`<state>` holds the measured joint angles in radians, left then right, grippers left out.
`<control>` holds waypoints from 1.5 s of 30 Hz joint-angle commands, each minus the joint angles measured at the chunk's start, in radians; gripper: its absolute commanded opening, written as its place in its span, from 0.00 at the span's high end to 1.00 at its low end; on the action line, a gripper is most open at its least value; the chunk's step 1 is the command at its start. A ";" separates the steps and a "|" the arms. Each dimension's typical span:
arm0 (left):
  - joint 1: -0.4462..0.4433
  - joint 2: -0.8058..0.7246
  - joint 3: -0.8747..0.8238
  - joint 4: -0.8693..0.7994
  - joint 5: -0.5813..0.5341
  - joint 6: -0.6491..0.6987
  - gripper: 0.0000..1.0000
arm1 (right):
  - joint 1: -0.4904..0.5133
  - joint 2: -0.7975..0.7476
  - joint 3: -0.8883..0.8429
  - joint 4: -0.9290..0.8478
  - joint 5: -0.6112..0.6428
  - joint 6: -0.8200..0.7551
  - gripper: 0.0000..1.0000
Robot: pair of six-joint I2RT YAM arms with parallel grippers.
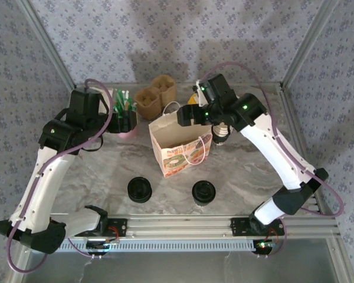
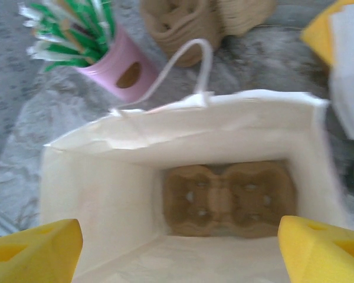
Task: Pack the takeout coffee
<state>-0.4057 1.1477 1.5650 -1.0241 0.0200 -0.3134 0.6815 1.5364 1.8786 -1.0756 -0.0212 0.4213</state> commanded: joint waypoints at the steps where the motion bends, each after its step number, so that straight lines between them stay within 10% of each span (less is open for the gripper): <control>1: 0.005 -0.019 0.020 -0.102 0.047 -0.032 0.06 | -0.017 -0.012 0.028 -0.187 0.116 -0.054 0.13; 14: 0.005 -0.019 -0.042 -0.082 0.124 -0.042 0.04 | -0.031 0.112 0.033 -0.198 0.248 -0.119 0.18; 25: 0.005 -0.026 -0.066 -0.060 0.131 -0.049 0.02 | 0.002 0.170 0.096 -0.174 0.215 -0.049 1.00; 43: 0.005 -0.043 -0.034 -0.041 0.075 -0.037 0.02 | -0.004 0.018 0.104 -0.102 0.087 0.253 0.99; 45: 0.005 -0.045 -0.029 -0.041 0.075 -0.036 0.02 | -0.035 0.009 0.037 -0.098 0.089 0.255 0.80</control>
<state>-0.4057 1.1233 1.5009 -1.0954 0.1108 -0.3500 0.6781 1.5692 1.9781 -1.1931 0.0635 0.6254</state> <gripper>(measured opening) 0.983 0.132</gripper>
